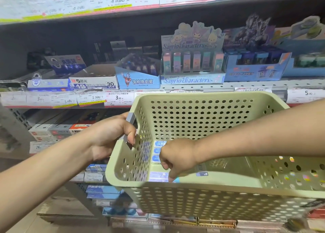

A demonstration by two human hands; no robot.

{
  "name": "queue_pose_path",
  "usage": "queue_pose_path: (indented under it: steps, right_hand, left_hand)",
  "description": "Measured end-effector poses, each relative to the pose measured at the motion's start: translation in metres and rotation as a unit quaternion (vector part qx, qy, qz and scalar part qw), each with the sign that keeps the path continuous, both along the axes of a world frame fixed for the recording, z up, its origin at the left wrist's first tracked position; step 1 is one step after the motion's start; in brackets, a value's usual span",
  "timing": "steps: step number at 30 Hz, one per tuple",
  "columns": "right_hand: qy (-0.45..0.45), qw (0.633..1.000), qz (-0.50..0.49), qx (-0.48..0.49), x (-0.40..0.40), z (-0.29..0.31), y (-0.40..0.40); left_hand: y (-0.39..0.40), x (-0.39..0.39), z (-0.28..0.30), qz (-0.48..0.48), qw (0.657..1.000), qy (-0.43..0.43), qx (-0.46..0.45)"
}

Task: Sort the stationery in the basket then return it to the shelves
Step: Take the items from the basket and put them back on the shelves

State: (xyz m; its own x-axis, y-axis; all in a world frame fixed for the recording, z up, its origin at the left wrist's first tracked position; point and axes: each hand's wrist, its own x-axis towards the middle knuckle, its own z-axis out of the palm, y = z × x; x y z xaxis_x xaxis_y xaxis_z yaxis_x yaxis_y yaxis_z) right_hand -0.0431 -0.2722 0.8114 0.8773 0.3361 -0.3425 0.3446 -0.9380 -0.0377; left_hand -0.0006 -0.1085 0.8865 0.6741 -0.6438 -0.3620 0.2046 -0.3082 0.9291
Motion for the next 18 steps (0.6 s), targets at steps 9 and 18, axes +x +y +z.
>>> queue_pose_path:
  steps: [9,18]
  right_hand:
    - [-0.025,0.999,-0.007,-0.043,-0.005,-0.003,0.010]
    - [0.008,0.998,-0.017,-0.064,-0.008,-0.003,0.017]
  left_hand:
    - [-0.002,0.000,0.001,0.010,1.000,0.004,-0.007]
    - [0.000,0.000,-0.001,0.013,1.000,0.010,-0.004]
